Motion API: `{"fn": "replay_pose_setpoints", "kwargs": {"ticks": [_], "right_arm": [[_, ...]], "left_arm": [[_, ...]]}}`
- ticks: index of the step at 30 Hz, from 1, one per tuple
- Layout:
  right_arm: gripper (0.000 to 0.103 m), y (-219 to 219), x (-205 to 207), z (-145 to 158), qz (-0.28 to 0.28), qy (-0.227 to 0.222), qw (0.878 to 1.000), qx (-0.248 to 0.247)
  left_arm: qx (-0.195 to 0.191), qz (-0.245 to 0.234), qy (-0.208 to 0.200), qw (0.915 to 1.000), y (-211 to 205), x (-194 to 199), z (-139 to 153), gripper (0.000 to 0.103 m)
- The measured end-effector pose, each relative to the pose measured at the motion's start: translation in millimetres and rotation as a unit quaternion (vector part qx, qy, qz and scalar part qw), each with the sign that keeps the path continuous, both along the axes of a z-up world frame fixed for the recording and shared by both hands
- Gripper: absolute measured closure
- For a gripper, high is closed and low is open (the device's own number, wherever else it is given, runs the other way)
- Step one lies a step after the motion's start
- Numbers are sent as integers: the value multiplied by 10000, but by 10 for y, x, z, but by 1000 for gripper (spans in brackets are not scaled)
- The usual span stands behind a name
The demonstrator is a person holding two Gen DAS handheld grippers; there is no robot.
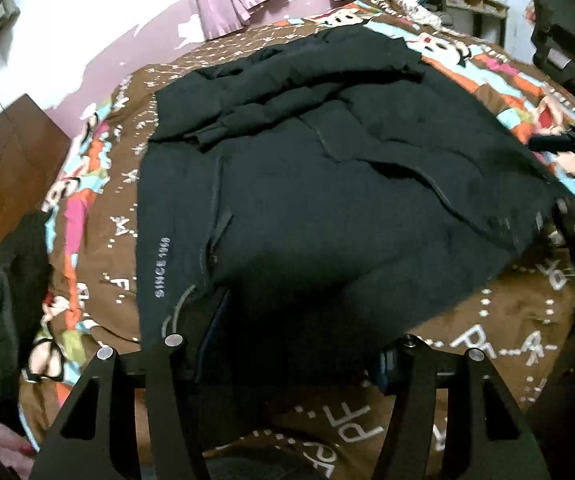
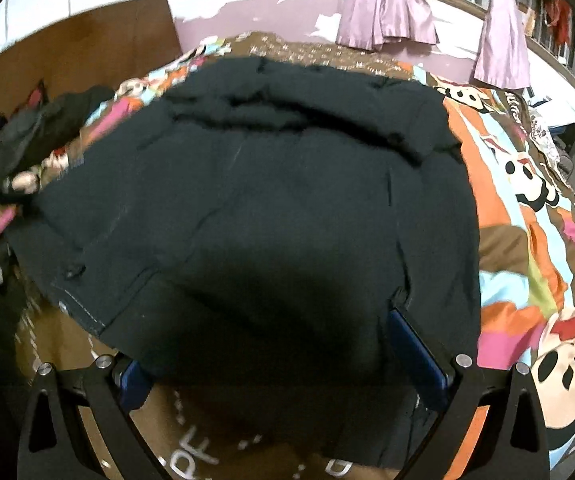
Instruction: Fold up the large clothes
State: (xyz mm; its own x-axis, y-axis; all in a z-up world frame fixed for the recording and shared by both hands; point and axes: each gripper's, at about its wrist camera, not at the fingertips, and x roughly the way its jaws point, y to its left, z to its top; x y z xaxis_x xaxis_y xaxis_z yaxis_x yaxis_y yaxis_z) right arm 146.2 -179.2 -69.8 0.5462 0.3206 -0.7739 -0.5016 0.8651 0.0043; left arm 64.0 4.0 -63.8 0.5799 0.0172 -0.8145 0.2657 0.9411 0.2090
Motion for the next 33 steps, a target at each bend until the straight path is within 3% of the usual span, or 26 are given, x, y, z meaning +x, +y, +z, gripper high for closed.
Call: {"fn": "replay_pose_setpoints", "kwargs": {"ticks": [3, 5, 12, 18, 22, 26, 29, 33], "right_arm": [[0, -8, 131, 170, 49, 64, 9997, 239], [0, 27, 197, 265, 99, 63, 9995, 301], [0, 181, 263, 426, 206, -112, 9994, 240], [0, 167, 349, 580, 115, -159, 9984, 536], [0, 168, 307, 473, 183, -75, 9989, 422], [0, 32, 205, 254, 235, 178, 9990, 336], [0, -39, 79, 38, 449, 500, 9973, 290], [0, -62, -169, -118, 916, 723, 9919, 497]], "left_arm": [[-389, -138, 58, 9991, 68, -78, 54, 49], [-425, -183, 64, 9989, 78, -128, 63, 48], [-10, 10, 205, 9998, 73, -186, -126, 48], [17, 358, 123, 9993, 203, -132, -148, 48], [67, 552, 25, 9984, 251, -27, -97, 52], [143, 311, 143, 9993, 220, -16, -107, 52], [322, 88, 208, 9992, 197, -74, -175, 51], [291, 194, 151, 9993, 257, -65, -183, 52]]}}
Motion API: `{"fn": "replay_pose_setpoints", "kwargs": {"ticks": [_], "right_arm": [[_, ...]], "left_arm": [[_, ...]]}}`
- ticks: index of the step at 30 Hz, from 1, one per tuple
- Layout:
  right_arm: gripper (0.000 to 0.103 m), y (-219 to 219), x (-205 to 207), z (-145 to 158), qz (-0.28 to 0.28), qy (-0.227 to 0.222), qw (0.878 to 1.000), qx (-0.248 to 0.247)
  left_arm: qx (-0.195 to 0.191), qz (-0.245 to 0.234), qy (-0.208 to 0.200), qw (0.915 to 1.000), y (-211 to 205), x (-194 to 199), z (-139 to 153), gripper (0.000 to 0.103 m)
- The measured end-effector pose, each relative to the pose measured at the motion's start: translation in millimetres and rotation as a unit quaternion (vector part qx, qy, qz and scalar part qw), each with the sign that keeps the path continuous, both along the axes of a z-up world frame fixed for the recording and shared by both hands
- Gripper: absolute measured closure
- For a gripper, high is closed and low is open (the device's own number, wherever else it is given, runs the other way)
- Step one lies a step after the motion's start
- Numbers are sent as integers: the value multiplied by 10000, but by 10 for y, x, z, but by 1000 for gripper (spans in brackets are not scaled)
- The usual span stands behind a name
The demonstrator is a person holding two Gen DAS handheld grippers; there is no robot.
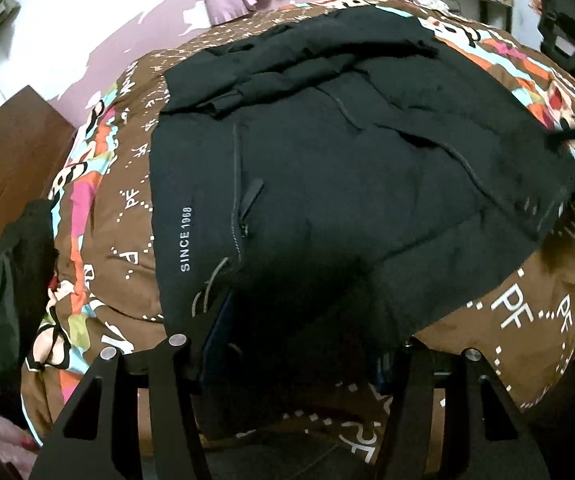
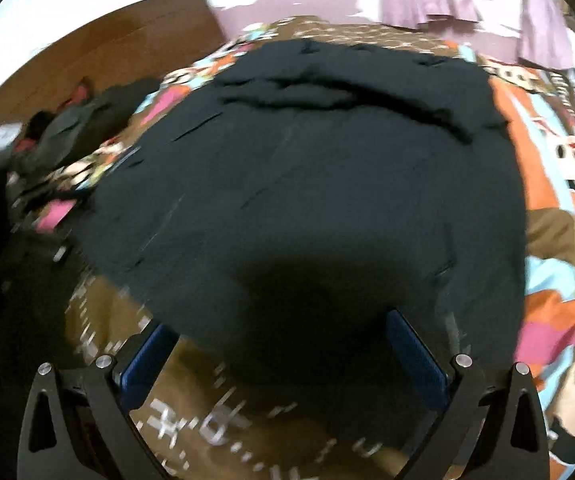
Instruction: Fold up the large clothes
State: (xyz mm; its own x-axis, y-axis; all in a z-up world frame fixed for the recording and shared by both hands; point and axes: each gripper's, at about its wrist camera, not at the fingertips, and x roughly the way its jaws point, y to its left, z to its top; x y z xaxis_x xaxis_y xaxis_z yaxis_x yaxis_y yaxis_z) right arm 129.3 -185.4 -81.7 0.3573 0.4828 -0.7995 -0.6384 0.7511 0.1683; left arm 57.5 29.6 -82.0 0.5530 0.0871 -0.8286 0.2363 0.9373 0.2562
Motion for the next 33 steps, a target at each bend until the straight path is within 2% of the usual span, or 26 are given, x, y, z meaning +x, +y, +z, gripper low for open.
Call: {"fn": "replay_pose_setpoints", "kwargs": {"ticks": [2, 6, 11, 13, 16, 19, 21, 22, 23, 24, 25, 26, 28, 30, 33], "right_arm": [[0, 38, -112, -28, 223, -24, 9997, 18], [0, 157, -139, -98, 62, -332, 9985, -440], [0, 241, -29, -353, -480, -446, 9917, -1103], [0, 142, -20, -374, -746, -568, 9898, -1068], [0, -36, 24, -312, -1354, -918, 9787, -1242], [0, -115, 53, -268, -1538, -1061, 9749, -1208], [13, -96, 56, -269, -1478, -1091, 9756, -1203], [31, -68, 46, -273, -1411, -1117, 9761, -1216], [44, -44, 33, -278, -1336, -1122, 9773, -1200], [52, -47, -6, -278, -1312, -1122, 9780, -1169], [55, -48, -25, -268, -1305, -1138, 9787, -1100], [63, -48, -22, -255, -1304, -1152, 9793, -1037], [71, -48, -63, -200, -1327, -1247, 9792, -899], [82, -32, -105, -111, -1368, -1475, 9760, -838], [90, -51, -172, 86, -1470, -1897, 9686, -649]], "left_arm": [[-46, 93, -22, 9999, 11, 29, 22, 52], [-79, 126, -118, 9998, -20, 55, 99, 58], [-10, 111, -213, 9997, -53, 64, 144, 59], [6, 112, -203, 9997, -52, 64, 137, 59], [139, 88, -142, 9998, -56, 50, 60, 58], [376, 123, -117, 9991, -69, 12, -46, 58], [661, 174, -100, 9976, -74, 4, -118, 58], [688, 185, -91, 9974, -63, 5, -132, 58], [689, 207, -102, 9974, -65, 5, -126, 59], [682, 223, -120, 9974, -62, -1, -127, 62], [631, 210, -139, 9977, -58, -6, -119, 70], [538, 170, -170, 9983, -59, -19, -100, 74], [508, 71, -415, 9978, -92, -75, -38, 87], [506, -3, -819, 9954, -130, -150, 85, 90], [459, -18, -1474, 9880, -152, -229, 340, 94]]}}
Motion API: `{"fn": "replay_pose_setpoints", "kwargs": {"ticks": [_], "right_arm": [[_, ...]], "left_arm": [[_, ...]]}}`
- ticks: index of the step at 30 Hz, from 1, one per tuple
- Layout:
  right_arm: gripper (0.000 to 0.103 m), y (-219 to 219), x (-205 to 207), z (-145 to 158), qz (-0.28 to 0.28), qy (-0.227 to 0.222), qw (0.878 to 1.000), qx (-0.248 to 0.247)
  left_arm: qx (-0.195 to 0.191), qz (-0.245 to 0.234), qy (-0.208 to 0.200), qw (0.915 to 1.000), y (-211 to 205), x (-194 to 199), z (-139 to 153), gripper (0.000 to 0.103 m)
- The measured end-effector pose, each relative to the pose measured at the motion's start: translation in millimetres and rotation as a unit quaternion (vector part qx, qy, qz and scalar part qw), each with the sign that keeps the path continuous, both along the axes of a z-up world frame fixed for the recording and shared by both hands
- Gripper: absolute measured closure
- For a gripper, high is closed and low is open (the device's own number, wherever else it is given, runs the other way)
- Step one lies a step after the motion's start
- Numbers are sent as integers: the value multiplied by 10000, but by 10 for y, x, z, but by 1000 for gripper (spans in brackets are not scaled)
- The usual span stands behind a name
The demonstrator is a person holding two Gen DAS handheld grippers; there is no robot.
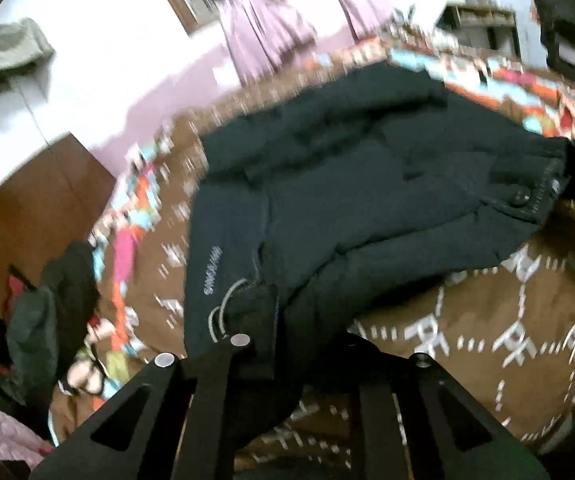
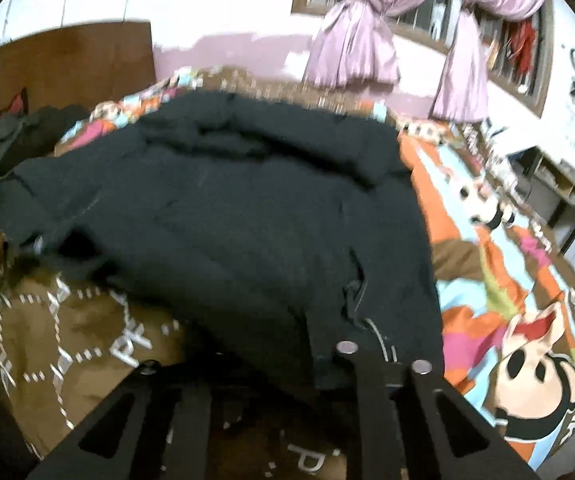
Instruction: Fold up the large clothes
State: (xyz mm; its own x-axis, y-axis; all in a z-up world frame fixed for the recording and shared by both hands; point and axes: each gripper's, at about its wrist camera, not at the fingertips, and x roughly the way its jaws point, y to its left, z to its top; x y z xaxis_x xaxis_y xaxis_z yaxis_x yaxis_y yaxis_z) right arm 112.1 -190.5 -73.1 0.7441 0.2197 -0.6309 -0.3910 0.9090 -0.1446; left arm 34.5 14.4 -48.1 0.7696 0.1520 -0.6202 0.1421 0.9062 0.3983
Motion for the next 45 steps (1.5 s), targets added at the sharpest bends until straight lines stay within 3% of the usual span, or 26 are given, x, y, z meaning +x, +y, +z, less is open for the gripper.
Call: {"fn": "replay_pose_setpoints", "kwargs": {"ticks": [3, 5, 8, 11, 19, 25, 30, 40, 45], "right_arm": [[93, -33, -100, 254, -41, -479, 9987, 184], [93, -69, -150, 449, -56, -726, 9966, 374], [94, -99, -261, 751, -76, -1154, 9920, 515], [94, -140, -396, 1012, -38, -1490, 9864, 692], [94, -233, -980, 1590, 333, -2191, 9695, 1045], [94, -127, -1256, 1883, 701, -2733, 9554, 877], [94, -83, -1057, 1906, 663, -2720, 9561, 867], [94, 98, -296, 1585, 462, -1861, 9798, 572], [94, 290, 10, 1507, 508, -1966, 9790, 209]], "left_arm": [[-178, -8, -577, 9982, 21, -71, 313, 96], [-506, 25, -839, 9952, 79, -115, 537, 96], [-1008, 14, -1194, 9877, 151, -215, 860, 96], [-1187, -43, -1633, 9794, 152, -385, 1174, 97], [-1420, -145, -2250, 9639, 220, -900, 1791, 98], [-1602, -56, -2446, 9563, 352, -1127, 2092, 98], [-1443, -116, -2357, 9610, 310, -1019, 2108, 98], [-1417, -159, -1695, 9752, 365, -201, 1717, 98], [-1276, -118, -1529, 9799, 475, 241, 1597, 98]]}}
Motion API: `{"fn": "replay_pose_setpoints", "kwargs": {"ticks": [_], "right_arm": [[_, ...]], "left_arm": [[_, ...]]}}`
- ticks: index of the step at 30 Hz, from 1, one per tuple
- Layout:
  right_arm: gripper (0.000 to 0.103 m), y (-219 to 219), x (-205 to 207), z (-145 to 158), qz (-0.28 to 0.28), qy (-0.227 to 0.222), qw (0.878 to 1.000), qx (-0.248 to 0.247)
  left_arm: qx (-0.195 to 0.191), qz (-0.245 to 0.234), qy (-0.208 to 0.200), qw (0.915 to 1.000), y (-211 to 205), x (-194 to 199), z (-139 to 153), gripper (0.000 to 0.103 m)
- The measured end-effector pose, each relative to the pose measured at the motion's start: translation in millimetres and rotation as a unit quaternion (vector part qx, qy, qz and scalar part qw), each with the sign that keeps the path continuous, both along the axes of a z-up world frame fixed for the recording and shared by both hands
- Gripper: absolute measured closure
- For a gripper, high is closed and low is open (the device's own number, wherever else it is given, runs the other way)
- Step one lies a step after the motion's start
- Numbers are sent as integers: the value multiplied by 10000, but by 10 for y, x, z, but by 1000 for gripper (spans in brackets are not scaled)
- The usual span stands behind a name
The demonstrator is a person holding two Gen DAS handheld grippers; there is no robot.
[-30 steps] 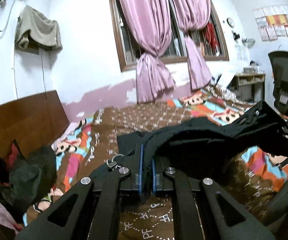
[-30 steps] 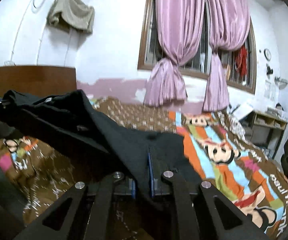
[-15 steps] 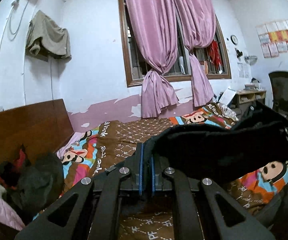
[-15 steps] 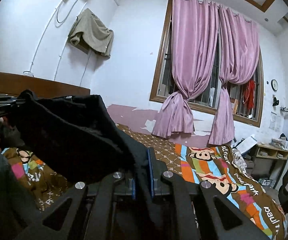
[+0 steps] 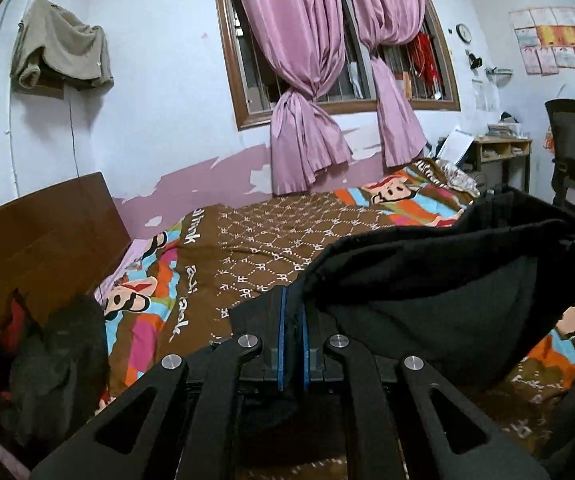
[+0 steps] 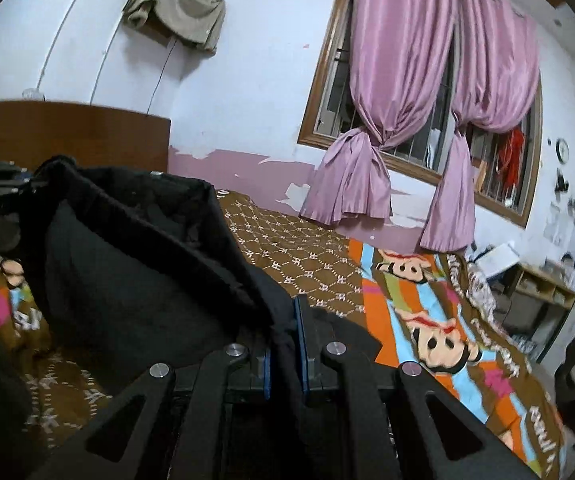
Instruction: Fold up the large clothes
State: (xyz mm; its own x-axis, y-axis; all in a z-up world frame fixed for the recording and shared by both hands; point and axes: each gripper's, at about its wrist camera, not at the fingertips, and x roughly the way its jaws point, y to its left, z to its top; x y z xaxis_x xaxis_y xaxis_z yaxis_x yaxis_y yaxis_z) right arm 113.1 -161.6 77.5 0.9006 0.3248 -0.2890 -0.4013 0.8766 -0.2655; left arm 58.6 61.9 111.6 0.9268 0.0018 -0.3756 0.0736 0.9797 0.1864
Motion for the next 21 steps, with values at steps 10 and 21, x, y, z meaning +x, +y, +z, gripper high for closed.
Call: {"fn": "replay_pose_setpoints", "kwargs": {"ticks": [10, 21], "right_arm": [[92, 233, 776, -216, -219, 179, 9993, -244], [84, 378, 1522, -563, -281, 457, 9971, -547]], "left_arm": [[-169, 198, 240, 9994, 149, 835, -339, 98], [-315, 293, 830, 9956, 319, 1629, -727, 97]]}}
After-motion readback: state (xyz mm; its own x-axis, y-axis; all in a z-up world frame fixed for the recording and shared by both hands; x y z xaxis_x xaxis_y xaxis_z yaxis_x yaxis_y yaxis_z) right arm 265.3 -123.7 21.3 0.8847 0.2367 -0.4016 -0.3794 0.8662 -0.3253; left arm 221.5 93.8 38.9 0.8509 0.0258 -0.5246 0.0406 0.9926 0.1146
